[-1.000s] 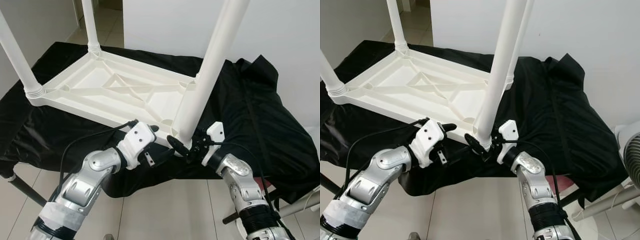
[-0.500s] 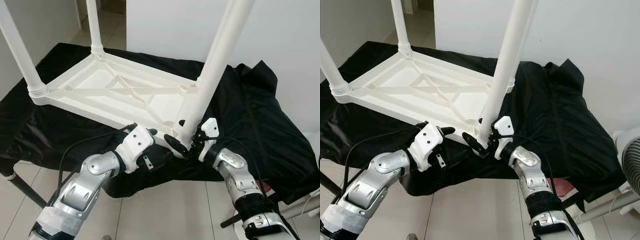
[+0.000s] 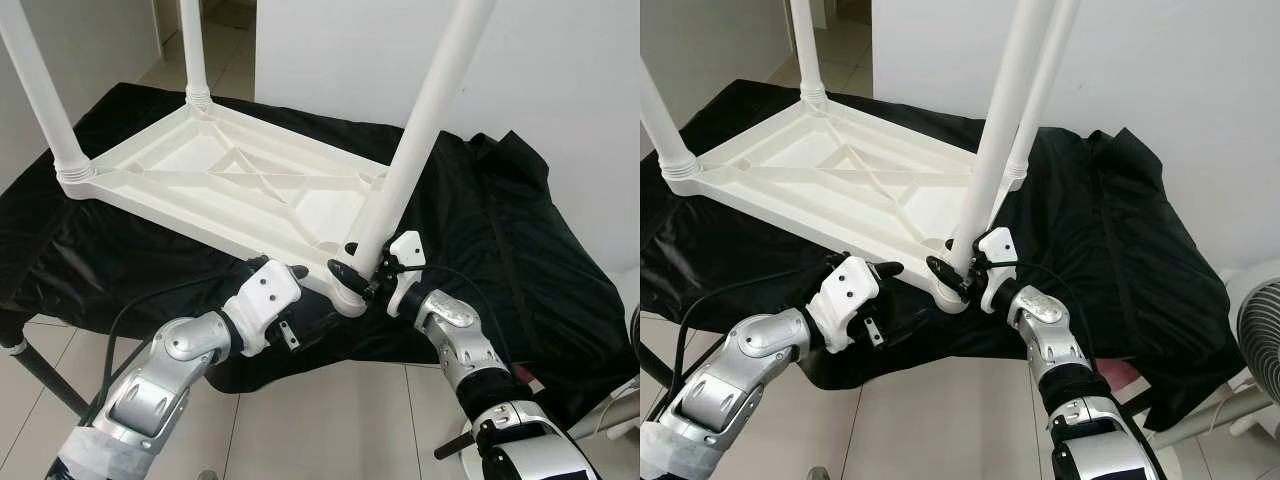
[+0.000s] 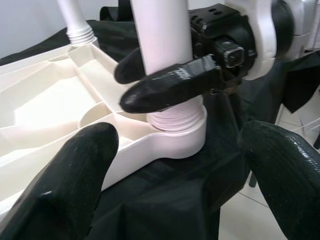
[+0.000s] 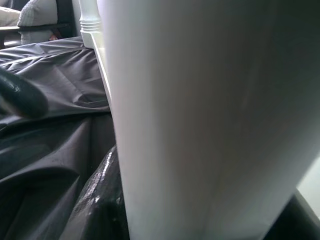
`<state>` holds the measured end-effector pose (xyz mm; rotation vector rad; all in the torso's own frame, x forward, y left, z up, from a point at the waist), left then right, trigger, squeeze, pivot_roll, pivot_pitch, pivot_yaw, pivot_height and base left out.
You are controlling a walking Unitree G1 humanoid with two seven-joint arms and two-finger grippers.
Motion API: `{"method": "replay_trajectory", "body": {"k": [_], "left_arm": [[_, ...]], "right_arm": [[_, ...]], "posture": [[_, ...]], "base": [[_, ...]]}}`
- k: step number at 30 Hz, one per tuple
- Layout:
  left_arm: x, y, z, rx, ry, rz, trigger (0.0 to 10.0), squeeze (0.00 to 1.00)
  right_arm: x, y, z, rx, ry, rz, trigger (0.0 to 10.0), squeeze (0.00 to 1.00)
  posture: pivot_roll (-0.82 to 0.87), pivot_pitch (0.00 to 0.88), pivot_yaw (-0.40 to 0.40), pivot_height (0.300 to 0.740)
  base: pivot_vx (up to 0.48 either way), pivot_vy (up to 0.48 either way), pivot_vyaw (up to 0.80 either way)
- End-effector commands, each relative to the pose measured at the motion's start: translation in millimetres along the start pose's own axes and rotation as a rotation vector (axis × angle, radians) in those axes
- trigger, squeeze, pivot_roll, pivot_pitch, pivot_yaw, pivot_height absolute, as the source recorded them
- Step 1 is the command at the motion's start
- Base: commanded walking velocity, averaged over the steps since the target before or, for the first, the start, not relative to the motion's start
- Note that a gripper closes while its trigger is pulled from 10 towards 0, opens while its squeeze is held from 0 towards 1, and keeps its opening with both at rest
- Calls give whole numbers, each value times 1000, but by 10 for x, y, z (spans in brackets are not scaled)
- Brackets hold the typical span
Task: Building children table
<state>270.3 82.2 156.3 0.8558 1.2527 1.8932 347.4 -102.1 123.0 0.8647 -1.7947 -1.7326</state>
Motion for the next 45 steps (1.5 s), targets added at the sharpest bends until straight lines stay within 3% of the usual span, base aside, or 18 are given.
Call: {"method": "replay_trajectory", "body": {"k": [1, 3, 4, 6, 7, 13, 20, 25, 34, 45], "left_arm": [[14, 4, -20, -6, 7, 6, 10000, 0], [25, 2, -24, -4, 7, 7, 10000, 0], [28, 2, -27, -4, 7, 8, 10000, 0], [31, -2, -32, -4, 6, 10, 10000, 0], [32, -4, -35, -4, 4, 12, 10000, 0], [31, 5, -23, -6, 0, 14, 10000, 0], [47, -15, -16, -5, 3, 22, 10000, 0], [70, -23, -25, -5, 11, 29, 10000, 0], [90, -20, -13, -6, 20, 34, 10000, 0], [76, -17, -9, -7, 17, 33, 10000, 0]], "right_arm": [[11, -12, -43, 6, -8, 11, 0, 0], [11, -19, -51, 7, -13, 12, 0, 0], [10, -23, -52, 8, -12, 11, 1647, 0], [10, -28, -59, 7, -18, 11, 1647, 0], [11, -30, -61, 5, -22, 9, 10000, 0], [23, -21, -54, -9, -38, -12, 10000, 0], [77, 39, -82, 22, -172, -46, 10000, 0], [104, 73, -40, -13, -352, -93, 10000, 0], [101, 6, 103, -72, -723, -71, 10000, 0], [15, 102, 226, -88, -672, -104, 10000, 0]], "posture": [[158, 0, -143, 740], [158, 0, -141, 740], [157, 1, -138, 740], [156, 0, -137, 740], [155, 2, -131, 740], [152, 6, -129, 740], [155, 12, -138, 740], [165, 16, -146, 740], [179, 18, -151, 740], [172, 14, -149, 740]], "base": [[0, 0, 0], [0, 0, 0], [0, 0, 0], [0, 0, 0], [0, 0, 0], [0, 0, 0], [0, 0, 0], [0, 0, 0], [0, 0, 0], [0, 0, 0]]}}
Point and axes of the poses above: a point about 5 cm out from each wrist's last joint towards the gripper, its own x axis pointing back from the gripper into the wrist, its own y axis along the axis of the wrist's last joint, z = x × y, the point moved 2 cm from there along -x, pointing out of the wrist towards the gripper
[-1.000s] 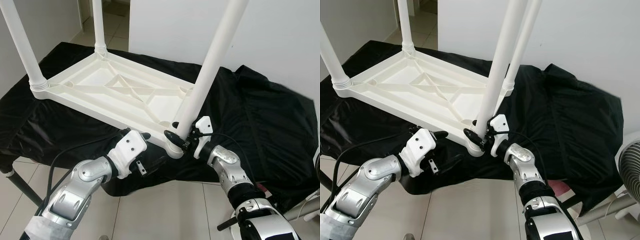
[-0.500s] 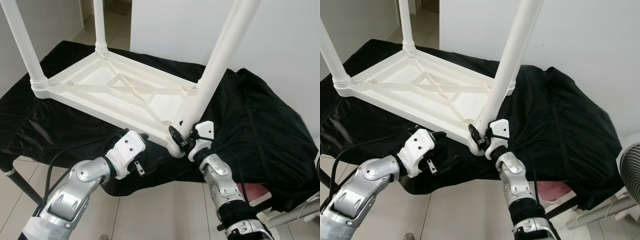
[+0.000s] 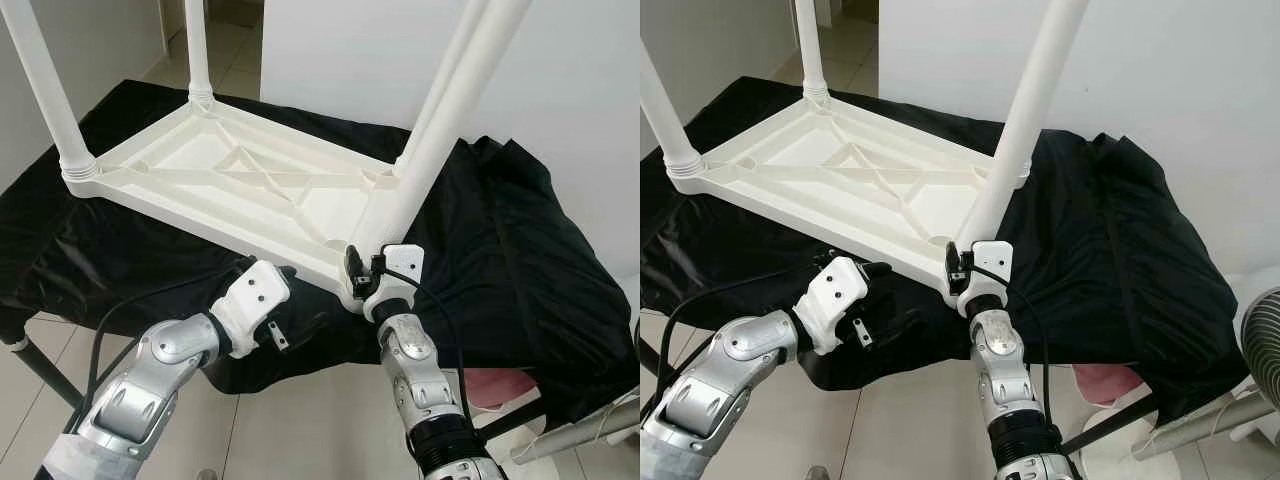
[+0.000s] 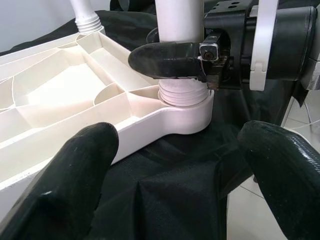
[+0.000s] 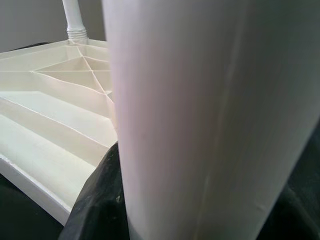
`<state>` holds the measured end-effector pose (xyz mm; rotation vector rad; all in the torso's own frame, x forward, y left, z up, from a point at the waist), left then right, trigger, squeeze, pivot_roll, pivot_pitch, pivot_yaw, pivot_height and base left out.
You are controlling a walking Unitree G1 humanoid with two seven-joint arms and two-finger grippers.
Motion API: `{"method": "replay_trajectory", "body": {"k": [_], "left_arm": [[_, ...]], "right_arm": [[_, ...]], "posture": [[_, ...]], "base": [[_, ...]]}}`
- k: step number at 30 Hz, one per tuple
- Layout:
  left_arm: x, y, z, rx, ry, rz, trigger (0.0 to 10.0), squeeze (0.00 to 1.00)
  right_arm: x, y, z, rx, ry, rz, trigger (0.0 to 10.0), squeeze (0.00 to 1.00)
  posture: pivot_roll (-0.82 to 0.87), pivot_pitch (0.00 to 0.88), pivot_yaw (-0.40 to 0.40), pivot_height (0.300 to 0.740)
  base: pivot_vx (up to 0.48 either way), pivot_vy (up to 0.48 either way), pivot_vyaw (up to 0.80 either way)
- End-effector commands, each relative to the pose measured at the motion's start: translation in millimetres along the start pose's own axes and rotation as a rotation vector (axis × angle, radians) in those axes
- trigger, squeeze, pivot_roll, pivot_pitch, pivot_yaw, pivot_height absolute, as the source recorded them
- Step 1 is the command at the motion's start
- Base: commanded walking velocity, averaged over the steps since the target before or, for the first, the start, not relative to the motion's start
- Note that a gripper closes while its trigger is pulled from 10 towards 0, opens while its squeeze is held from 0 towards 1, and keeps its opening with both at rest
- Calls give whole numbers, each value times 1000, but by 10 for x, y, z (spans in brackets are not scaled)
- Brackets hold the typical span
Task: Building children table
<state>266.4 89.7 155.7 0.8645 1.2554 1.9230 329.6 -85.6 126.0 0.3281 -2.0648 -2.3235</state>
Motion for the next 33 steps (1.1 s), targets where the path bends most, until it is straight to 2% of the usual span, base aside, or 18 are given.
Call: {"method": "replay_trajectory", "body": {"k": [1, 22, 23, 24, 25, 33], "left_arm": [[-10, 10, 4, -9, 7, 5, 10000, 0], [13, 0, -5, -1, 14, 11, 10000, 0], [15, 0, -5, -2, 14, 12, 10000, 0], [15, 0, -5, -2, 14, 12, 10000, 0], [17, 1, -6, -2, 13, 12, 10000, 0], [16, 1, -6, -1, 13, 12, 10000, 0]], "right_arm": [[11, 68, 5, -3, 4, -26, 10000, 0], [58, 96, -16, 26, -33, -15, 10000, 0], [61, 99, -14, 23, -31, -14, 10000, 231], [61, 99, -14, 23, -31, -14, 10000, 231], [62, 101, -14, 21, -30, -14, 10000, 1000], [66, 162, -15, 11, -12, -43, 10000, 1000]], "posture": [[172, 14, -149, 740], [182, 28, -154, 740], [182, 28, -154, 740], [182, 28, -154, 740], [182, 28, -154, 740], [178, 31, -154, 740]], "base": [[0, 0, 0], [0, 0, 0], [0, 0, 0], [0, 0, 0], [0, 0, 0], [0, 0, 0]]}}
Point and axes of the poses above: a point about 5 cm out from each wrist's last joint towards the gripper, its own x axis pointing back from the gripper into the wrist, its own y axis along the axis of the wrist's last joint, z = x × y, the point moved 2 cm from there along -x, pointing out of the wrist towards the gripper
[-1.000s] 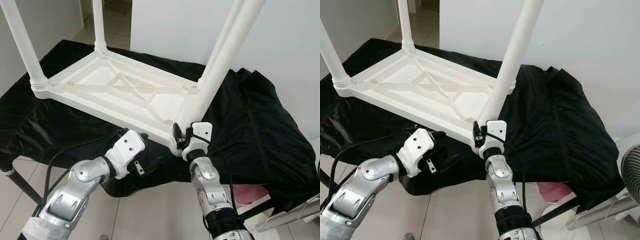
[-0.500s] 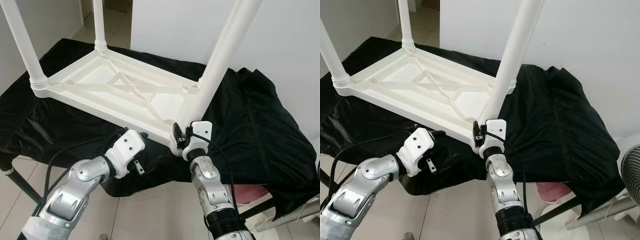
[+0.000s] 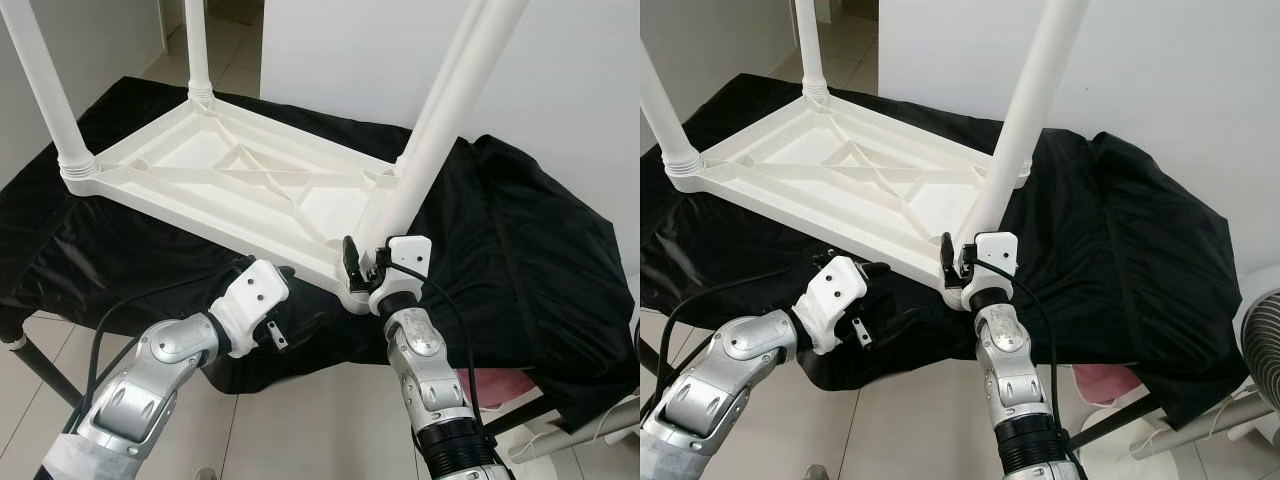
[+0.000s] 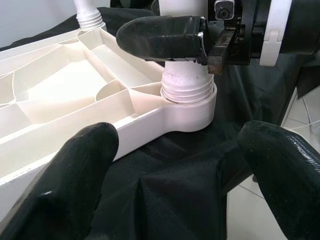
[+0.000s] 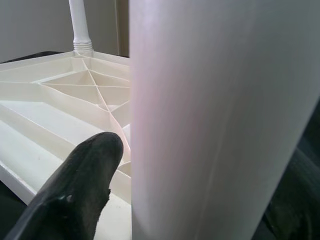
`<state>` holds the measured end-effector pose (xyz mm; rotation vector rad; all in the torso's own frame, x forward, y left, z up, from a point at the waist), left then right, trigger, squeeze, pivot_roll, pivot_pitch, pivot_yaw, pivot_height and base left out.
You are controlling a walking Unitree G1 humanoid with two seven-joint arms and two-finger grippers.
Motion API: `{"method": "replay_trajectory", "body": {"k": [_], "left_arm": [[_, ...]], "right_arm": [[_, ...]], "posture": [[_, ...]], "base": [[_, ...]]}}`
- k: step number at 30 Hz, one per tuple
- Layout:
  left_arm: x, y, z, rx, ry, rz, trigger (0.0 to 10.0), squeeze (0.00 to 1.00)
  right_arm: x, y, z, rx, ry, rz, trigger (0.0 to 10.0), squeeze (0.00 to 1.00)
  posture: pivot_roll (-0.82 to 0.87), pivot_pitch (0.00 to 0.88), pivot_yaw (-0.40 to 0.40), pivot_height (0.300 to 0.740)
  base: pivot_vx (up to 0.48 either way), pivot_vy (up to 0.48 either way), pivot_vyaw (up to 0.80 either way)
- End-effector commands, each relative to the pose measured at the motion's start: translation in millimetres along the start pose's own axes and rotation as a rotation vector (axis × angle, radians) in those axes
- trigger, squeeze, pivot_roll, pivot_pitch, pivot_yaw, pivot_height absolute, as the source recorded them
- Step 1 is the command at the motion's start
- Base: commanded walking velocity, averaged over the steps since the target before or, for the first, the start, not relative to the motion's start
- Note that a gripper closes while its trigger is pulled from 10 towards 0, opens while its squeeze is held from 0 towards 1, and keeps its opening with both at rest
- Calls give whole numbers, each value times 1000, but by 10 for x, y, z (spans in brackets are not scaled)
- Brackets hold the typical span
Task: Building children table
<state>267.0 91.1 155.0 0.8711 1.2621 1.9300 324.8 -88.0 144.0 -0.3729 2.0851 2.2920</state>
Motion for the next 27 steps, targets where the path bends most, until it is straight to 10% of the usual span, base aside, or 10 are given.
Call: {"method": "replay_trajectory", "body": {"k": [1, 7, 8, 9, 10, 11, 27], "left_arm": [[7, 11, -14, -9, 9, 4, 10000, 0], [5, 9, -13, -12, 7, 5, 10000, 0], [4, 10, -11, -13, 7, 4, 10000, 0], [4, 10, -11, -13, 7, 4, 10000, 0], [4, 12, -9, -13, 8, 4, 10000, 0], [4, 13, -8, -13, 8, 3, 10000, 0], [1, 15, 3, -12, 16, 0, 10000, 0]], "right_arm": [[44, -12, -29, -13, -6, -3, 10000, 1000], [57, 8, -61, -11, 24, -8, 10000, 1000], [59, 9, -73, -5, 36, -8, 10000, 765], [59, 9, -73, -5, 36, -8, 10000, 765], [62, 11, -91, 4, 40, -8, 10000, 220], [66, 9, -109, 13, 43, -7, 10000, 0], [80, -17, -215, 33, 26, 4, 10000, 0]], "posture": [[175, 31, -154, 740], [171, 32, -154, 740], [171, 32, -155, 740], [171, 32, -155, 740], [169, 33, -155, 740], [169, 33, -155, 740], [165, 37, -157, 740]], "base": [[0, 0, 0], [0, 0, 0], [0, 0, 0], [0, 0, 0], [0, 0, 0], [0, 0, 0], [0, 0, 0]]}}
Point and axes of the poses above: a point about 5 cm out from each wrist's last joint towards the gripper, its own x axis pointing back from the gripper into the wrist, its own y axis along the axis of the wrist's last joint, z = x × y, the point moved 2 cm from there along -x, pointing out of the wrist towards the gripper
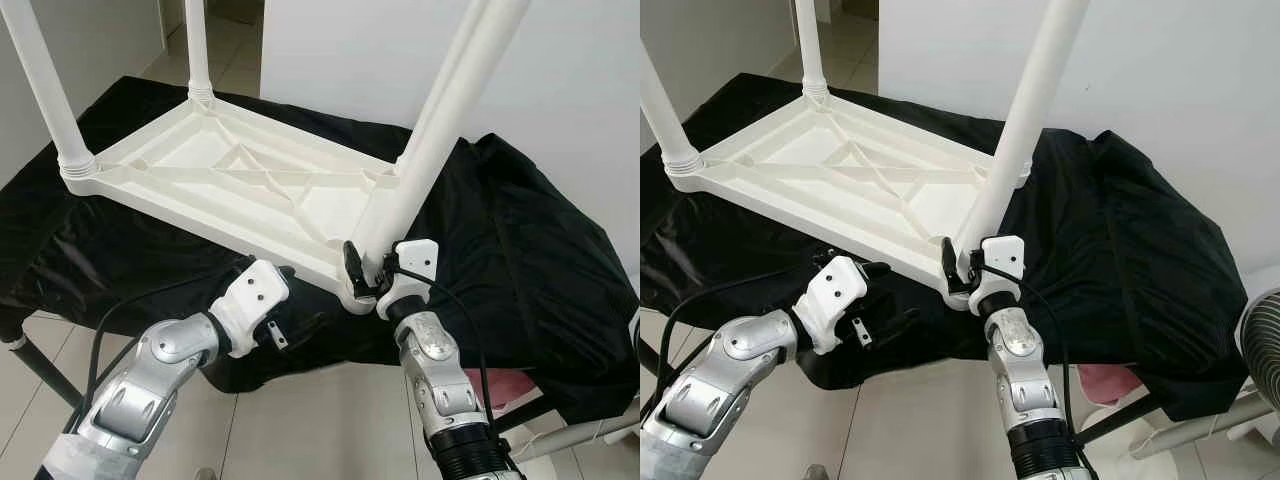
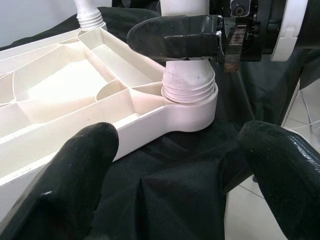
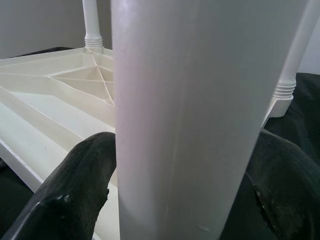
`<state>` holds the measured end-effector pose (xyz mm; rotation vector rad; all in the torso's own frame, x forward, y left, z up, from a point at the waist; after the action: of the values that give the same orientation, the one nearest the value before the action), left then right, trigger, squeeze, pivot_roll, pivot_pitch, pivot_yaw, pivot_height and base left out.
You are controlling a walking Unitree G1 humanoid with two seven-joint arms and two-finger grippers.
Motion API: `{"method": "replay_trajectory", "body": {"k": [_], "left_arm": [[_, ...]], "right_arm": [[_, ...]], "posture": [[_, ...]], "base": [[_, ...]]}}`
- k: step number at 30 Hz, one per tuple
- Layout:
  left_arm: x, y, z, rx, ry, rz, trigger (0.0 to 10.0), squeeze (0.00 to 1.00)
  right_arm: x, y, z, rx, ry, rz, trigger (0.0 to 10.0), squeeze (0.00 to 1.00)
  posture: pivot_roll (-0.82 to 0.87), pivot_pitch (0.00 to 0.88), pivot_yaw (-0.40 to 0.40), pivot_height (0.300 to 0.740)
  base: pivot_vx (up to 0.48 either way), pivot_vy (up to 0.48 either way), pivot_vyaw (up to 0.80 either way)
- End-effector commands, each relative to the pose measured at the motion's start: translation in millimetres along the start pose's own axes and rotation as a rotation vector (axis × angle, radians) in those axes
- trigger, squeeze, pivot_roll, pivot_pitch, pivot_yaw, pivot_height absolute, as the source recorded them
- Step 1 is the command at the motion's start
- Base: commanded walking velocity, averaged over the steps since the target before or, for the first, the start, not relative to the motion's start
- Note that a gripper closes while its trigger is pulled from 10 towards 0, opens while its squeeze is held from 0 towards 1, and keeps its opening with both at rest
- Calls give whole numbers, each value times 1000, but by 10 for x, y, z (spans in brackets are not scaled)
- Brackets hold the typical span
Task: Building children table
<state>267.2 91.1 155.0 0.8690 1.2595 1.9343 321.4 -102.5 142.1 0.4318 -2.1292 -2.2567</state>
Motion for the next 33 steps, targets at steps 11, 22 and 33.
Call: {"method": "replay_trajectory", "body": {"k": [11, 22, 33], "left_arm": [[-2, 16, -2, -10, 18, -4, 10000, 0], [-14, 33, 7, -32, 27, -13, 10000, 0], [-81, 69, 60, -46, 67, -24, 10000, 0]], "right_arm": [[44, -60, -99, -29, 76, 24, 10000, 0], [-71, -56, -359, 17, 329, 72, 10000, 0], [-163, -160, -202, 68, 622, 156, 10000, 0]], "posture": [[160, 40, -157, 740], [145, 47, -143, 740], [148, 31, -140, 740]], "base": [[0, 0, 0], [0, 0, 0], [0, 0, 0]]}}
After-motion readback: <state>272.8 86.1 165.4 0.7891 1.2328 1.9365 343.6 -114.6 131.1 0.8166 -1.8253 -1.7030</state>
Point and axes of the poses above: a point about 5 cm out from each wrist's last joint towards the gripper, its own x axis pointing back from the gripper into the wrist, its own y axis along the axis of the wrist's last joint, z = x × y, the point moved 2 cm from there along -x, pointing out of the wrist towards the gripper
